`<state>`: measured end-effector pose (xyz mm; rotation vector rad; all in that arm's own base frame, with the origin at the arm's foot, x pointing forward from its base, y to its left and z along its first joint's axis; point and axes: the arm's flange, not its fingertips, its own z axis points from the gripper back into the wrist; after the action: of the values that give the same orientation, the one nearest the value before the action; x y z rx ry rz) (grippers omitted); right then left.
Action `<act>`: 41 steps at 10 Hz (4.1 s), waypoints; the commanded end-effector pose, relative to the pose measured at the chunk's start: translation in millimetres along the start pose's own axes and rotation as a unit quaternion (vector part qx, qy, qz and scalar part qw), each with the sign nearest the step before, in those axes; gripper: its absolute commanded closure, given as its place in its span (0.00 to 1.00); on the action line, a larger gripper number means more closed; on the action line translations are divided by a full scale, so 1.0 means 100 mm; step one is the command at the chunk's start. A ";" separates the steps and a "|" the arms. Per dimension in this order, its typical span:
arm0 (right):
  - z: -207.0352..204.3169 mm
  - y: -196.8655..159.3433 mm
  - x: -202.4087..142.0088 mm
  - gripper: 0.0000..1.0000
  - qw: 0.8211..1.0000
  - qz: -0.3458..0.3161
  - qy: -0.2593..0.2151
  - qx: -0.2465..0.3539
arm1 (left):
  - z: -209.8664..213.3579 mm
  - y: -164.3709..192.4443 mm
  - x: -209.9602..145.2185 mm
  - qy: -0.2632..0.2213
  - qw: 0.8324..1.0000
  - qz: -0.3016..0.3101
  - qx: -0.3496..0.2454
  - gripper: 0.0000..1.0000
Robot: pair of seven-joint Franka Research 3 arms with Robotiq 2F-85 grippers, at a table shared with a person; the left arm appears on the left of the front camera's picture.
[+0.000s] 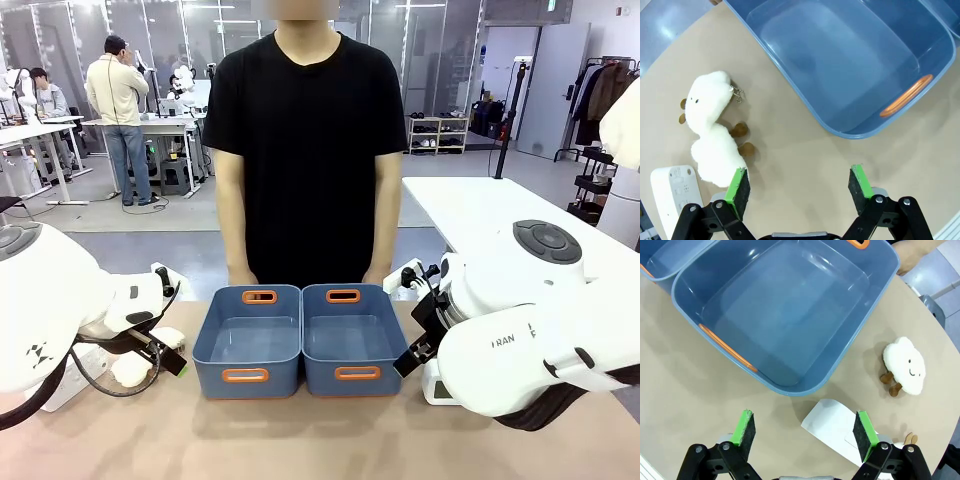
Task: Sort the digital clocks into the basket.
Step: Pick up the Digital clock from the table and place it into the empty Plastic storage basket.
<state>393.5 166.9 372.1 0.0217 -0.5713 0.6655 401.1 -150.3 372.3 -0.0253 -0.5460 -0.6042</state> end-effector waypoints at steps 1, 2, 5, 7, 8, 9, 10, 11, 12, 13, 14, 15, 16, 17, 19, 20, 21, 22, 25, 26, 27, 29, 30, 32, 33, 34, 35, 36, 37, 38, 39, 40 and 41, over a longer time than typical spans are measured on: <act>0.00 0.00 0.00 0.00 1.000 -0.001 0.000 0.000 | 0.00 0.00 0.00 0.000 1.000 0.000 0.000 0.00; 0.00 0.00 0.00 0.00 1.000 -0.001 0.000 0.000 | 0.00 0.00 0.00 0.000 1.000 0.000 0.000 0.00; 0.20 -0.14 0.12 0.00 0.999 -0.022 -0.003 0.037 | 0.25 0.11 0.30 0.027 0.999 -0.016 -0.022 0.00; 0.53 -0.42 0.26 0.00 0.989 -0.047 0.001 0.137 | 0.57 0.35 0.41 0.044 0.988 0.027 -0.149 0.00; 0.60 -0.48 0.27 0.00 0.982 -0.057 -0.003 0.178 | 0.70 0.48 0.38 0.031 0.981 0.052 -0.185 0.00; 0.63 -0.56 0.26 0.00 0.970 -0.076 0.005 0.232 | 0.81 0.61 0.35 0.006 0.965 0.074 -0.253 0.00; 0.68 -0.69 0.22 0.00 0.954 -0.098 -0.008 0.283 | 0.88 0.77 0.33 -0.019 0.944 0.099 -0.314 0.00; 0.79 -0.91 0.16 0.00 0.921 -0.137 -0.020 0.364 | 0.95 0.96 0.28 -0.043 0.924 0.124 -0.360 0.00; 0.89 -1.33 -0.03 0.00 0.871 -0.213 -0.023 0.441 | 1.10 1.24 0.12 -0.078 0.882 0.167 -0.434 0.00; 1.00 -1.78 -0.32 0.00 0.830 -0.278 -0.047 0.482 | 1.25 1.55 -0.16 -0.110 0.841 0.213 -0.484 0.00; 1.08 -2.17 -0.69 0.00 0.814 -0.340 -0.065 0.466 | 1.34 1.90 -0.54 -0.144 0.809 0.273 -0.501 0.00; 1.16 -2.46 -1.14 0.00 0.796 -0.396 -0.084 0.450 | 1.43 2.18 -1.00 -0.194 0.788 0.319 -0.490 0.00; 1.27 -2.67 -1.61 0.00 0.774 -0.445 -0.109 0.437 | 1.58 2.37 -1.51 -0.231 0.773 0.369 -0.462 0.00; 1.34 -2.80 -1.91 0.00 0.755 -0.482 -0.121 0.428 | 1.69 2.51 -1.82 -0.245 0.767 0.395 -0.443 0.00; 1.48 -2.94 -2.25 0.00 0.736 -0.520 -0.140 0.410 | 1.99 2.66 -2.28 -0.264 0.774 0.411 -0.403 0.00; 1.58 -2.96 -2.31 0.00 0.740 -0.517 -0.158 0.399 | 2.08 2.70 -2.44 -0.287 0.768 0.422 -0.386 0.00; 1.62 -2.95 -2.30 0.00 0.745 -0.513 -0.166 0.392 | 2.15 2.68 -2.48 -0.288 0.767 0.431 -0.378 0.00; 1.61 -2.91 -2.24 0.00 0.757 -0.491 -0.168 0.396 | 2.05 2.68 -2.40 -0.283 0.766 0.431 -0.383 0.00; 1.58 -3.04 -2.48 0.00 0.745 -0.516 -0.156 0.394 | 2.13 2.79 -2.58 -0.283 0.762 0.442 -0.380 0.00; 1.58 -3.04 -2.48 0.00 0.745 -0.516 -0.156 0.394 | 2.13 2.79 -2.58 -0.283 0.762 0.442 -0.380 0.00; 1.58 -3.04 -2.48 0.00 0.745 -0.516 -0.156 0.394 | 2.13 2.79 -2.58 -0.283 0.762 0.442 -0.380 0.00; 1.58 -3.04 -2.48 0.00 0.745 -0.516 -0.156 0.394 | 2.13 2.79 -2.58 -0.283 0.762 0.442 -0.380 0.00; 1.58 -3.04 -2.48 0.00 0.745 -0.516 -0.156 0.394 | 2.13 2.79 -2.58 -0.283 0.762 0.442 -0.380 0.00; 1.58 -3.04 -2.48 0.00 0.745 -0.516 -0.156 0.394 | 2.13 2.79 -2.58 -0.283 0.762 0.442 -0.380 0.00; 1.58 -3.04 -2.48 0.00 0.745 -0.516 -0.156 0.394 | 2.13 2.79 -2.58 -0.283 0.762 0.442 -0.380 0.00; 1.58 -3.04 -2.48 0.00 0.745 -0.516 -0.156 0.394 | 2.13 2.79 -2.58 -0.283 0.762 0.442 -0.380 0.00; 1.58 -3.04 -2.48 0.00 0.745 -0.516 -0.156 0.394 | 2.13 2.79 -2.58 -0.283 0.762 0.442 -0.380 0.00; 1.58 -3.04 -2.48 0.00 0.745 -0.516 -0.156 0.394 | 2.13 2.79 -2.58 -0.283 0.762 0.442 -0.380 0.00; 1.58 -3.04 -2.48 0.00 0.745 -0.516 -0.156 0.394 | 2.13 2.79 -2.58 -0.283 0.762 0.442 -0.380 0.00; 1.58 -3.04 -2.48 0.00 0.745 -0.516 -0.156 0.394 | 2.13 2.79 -2.58 -0.283 0.762 0.442 -0.380 0.00; 1.58 -3.04 -2.48 0.00 0.745 -0.516 -0.156 0.394 | 2.13 2.79 -2.58 -0.283 0.762 0.442 -0.380 0.00; 1.58 -3.04 -2.48 0.00 0.745 -0.516 -0.156 0.394 | 2.13 2.79 -2.58 -0.283 0.762 0.442 -0.380 0.00; 1.58 -3.04 -2.48 0.00 0.745 -0.516 -0.156 0.394 | 2.13 2.79 -2.58 -0.283 0.762 0.442 -0.380 0.00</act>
<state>336.9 -248.1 427.8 1.1945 -0.4604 -0.2654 274.9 255.3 463.3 -1.2115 -0.7477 0.1974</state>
